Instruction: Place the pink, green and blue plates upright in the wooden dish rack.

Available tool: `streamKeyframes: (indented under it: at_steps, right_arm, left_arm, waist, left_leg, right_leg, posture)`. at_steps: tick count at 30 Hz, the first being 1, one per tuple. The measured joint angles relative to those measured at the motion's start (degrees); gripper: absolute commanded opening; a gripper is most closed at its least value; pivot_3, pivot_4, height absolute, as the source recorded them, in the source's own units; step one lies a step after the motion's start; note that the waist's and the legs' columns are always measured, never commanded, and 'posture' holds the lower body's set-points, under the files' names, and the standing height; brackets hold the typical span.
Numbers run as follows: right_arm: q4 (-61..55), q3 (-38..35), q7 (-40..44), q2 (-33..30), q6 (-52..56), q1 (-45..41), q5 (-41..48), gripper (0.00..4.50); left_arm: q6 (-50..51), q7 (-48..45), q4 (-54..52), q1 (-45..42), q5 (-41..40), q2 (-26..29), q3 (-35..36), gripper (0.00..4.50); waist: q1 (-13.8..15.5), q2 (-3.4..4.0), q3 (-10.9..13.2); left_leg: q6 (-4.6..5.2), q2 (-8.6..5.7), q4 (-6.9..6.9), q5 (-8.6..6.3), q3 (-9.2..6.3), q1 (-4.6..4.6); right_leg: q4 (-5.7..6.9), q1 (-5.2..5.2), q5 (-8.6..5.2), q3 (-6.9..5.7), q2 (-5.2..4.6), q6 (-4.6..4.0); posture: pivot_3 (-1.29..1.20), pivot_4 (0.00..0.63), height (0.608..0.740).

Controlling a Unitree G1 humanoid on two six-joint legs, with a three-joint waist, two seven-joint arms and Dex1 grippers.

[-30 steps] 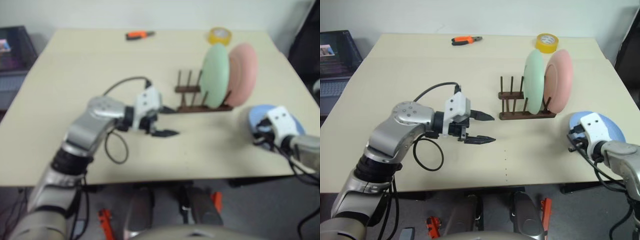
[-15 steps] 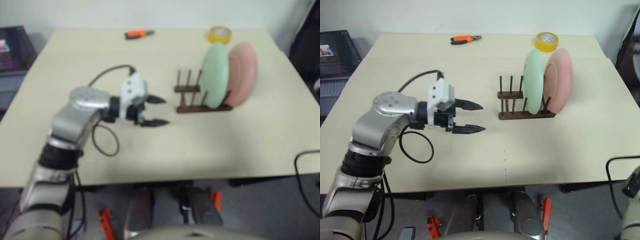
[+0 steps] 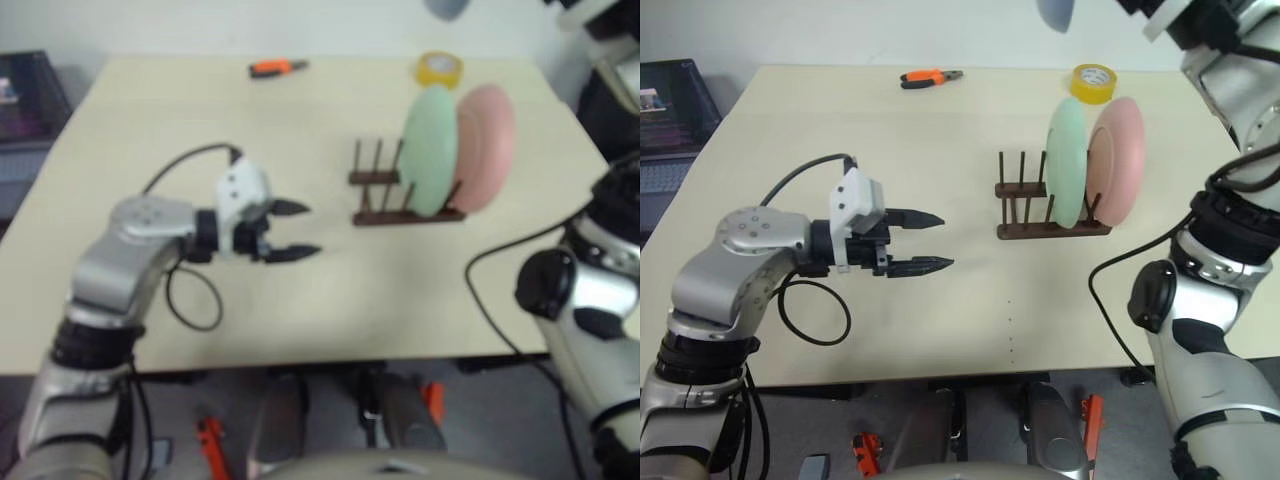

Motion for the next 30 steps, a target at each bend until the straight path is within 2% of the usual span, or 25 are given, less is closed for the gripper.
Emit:
streamKeyframes:
  at_steps: [4, 10, 17, 23, 30]
  right_arm:
    - [7.0, -6.0, -6.7, 1.2, 3.0, 1.5, 10.1, 0.01]
    - [10.9, -7.8, -15.8, 3.9, 4.9, 7.0, 18.9, 0.01]
    - [9.3, -3.6, -19.2, 5.5, 5.2, 10.0, 24.5, 0.01]
    - [6.1, 2.4, -20.1, 5.3, 5.2, 14.9, 24.3, 0.01]
    - [3.7, 5.7, -21.0, 4.4, 5.1, 17.1, 24.4, 0.01]
  left_arm:
    - [2.9, 1.8, -3.8, 4.6, -2.0, 3.3, 4.3, 3.56]
    - [5.0, 2.5, -7.4, 8.5, -4.6, 5.6, 7.2, 3.56]
    - [6.8, 4.5, -9.7, 9.1, -6.6, 5.8, 7.9, 3.56]
    - [7.0, 5.6, -10.2, 9.8, -7.3, 6.4, 8.0, 3.56]
    - [7.4, 6.7, -11.5, 10.3, -8.7, 6.6, 8.1, 3.56]
  waist:
    - [0.0, -0.03, 0.0]
    - [0.0, 0.03, 0.0]
    - [-0.3, 0.06, 0.0]
    - [-0.4, 0.06, 0.0]
    - [-0.6, 0.05, 0.0]
  left_leg:
    - [0.02, 0.02, -0.02, -0.01, 0.03, 0.06]
    - [0.02, 0.15, -0.06, 0.0, -0.02, 0.12]
    - [0.02, 0.14, -0.08, 0.0, -0.03, 0.11]
    - [0.03, 0.12, -0.06, 0.0, -0.03, 0.11]
    - [0.02, 0.12, -0.07, 0.0, -0.07, 0.1]
  right_leg:
    - [0.01, 0.03, 0.01, 0.06, -0.02, 0.01]
    - [0.1, 0.01, -0.02, -0.01, 0.03, -0.06]
    - [0.06, 0.02, -0.02, 0.02, 0.2, -0.06]
    - [0.05, 0.02, -0.02, 0.02, 0.17, -0.05]
    - [0.02, 0.02, -0.03, -0.01, 0.17, -0.05]
  posture:
    - [0.0, 0.15, 0.74]
    - [0.0, 0.15, 0.74]
    - [0.0, 0.15, 0.74]
    - [0.0, 0.15, 0.74]
    - [0.0, 0.15, 0.74]
